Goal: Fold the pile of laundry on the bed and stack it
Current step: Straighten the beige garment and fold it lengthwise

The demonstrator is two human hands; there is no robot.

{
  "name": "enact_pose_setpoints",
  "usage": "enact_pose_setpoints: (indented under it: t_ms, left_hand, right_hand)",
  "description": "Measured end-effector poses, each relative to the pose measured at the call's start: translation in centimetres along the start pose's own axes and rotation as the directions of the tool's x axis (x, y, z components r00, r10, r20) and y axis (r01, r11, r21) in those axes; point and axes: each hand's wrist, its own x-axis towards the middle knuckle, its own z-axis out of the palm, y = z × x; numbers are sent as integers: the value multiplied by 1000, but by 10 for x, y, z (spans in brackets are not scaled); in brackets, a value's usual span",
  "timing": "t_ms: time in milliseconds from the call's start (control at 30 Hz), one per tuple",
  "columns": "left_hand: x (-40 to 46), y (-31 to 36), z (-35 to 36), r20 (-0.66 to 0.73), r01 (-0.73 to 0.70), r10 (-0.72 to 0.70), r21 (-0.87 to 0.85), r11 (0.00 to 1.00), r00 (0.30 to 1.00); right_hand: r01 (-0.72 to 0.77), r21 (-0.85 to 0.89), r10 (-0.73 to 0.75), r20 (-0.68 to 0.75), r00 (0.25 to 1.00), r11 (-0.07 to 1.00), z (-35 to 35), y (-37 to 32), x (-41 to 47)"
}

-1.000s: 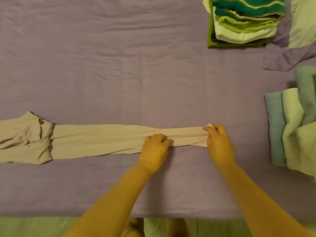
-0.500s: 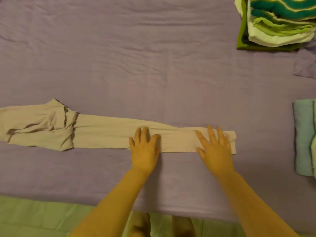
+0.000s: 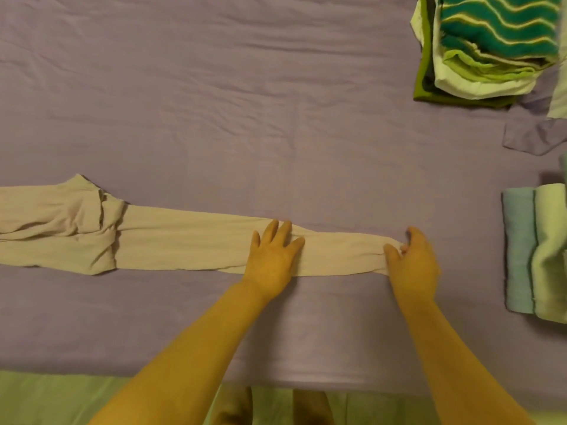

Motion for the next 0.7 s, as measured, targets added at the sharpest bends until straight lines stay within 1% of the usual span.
enact_pose_setpoints:
  t_ms: [67, 167, 267, 333, 400, 433, 500, 533, 600, 700]
  left_hand:
    - [0, 6, -2, 12, -6, 6, 27, 1000, 1000]
    - [2, 15, -4, -4, -42, 42, 33, 999, 999]
    - [4, 27, -5, -42, -82, 84, 54, 995, 996]
    - [4, 37, -5, -101, -63, 70, 67, 996, 992]
    - [1, 48, -7, -235, -30, 45, 65, 997, 971]
    - [0, 52, -8, -305, -37, 57, 69, 997, 951]
    - [-2, 56, -6, -393, -59, 88, 86, 995, 915]
    - [-2, 57, -4, -415, -53, 78, 72, 996, 907]
    - [2, 57, -4, -427, -21, 39, 47, 999, 903]
    - [13, 54, -7, -351, 23, -12, 28, 999, 936]
  right_hand:
    - [-23, 168, 21, 10, 1000, 986, 0, 1, -1]
    - [-16, 284, 14, 10, 1000, 959, 0, 5, -4]
    - [68, 247, -77, 29, 997, 967, -4, 20, -9]
    - [110, 183, -125, 70, 990, 977, -9, 37, -15]
    - [136, 137, -154, 131, 979, 981, -13, 52, -22]
    - [152, 127, -172, 165, 971, 980, -14, 58, -25]
    - [171, 136, -198, 215, 956, 976, -11, 66, -29]
    - [162, 149, -192, 221, 956, 975, -10, 68, -29]
    - [130, 180, -167, 205, 964, 975, -7, 65, -28]
    - [93, 223, -124, 130, 984, 970, -4, 54, -21]
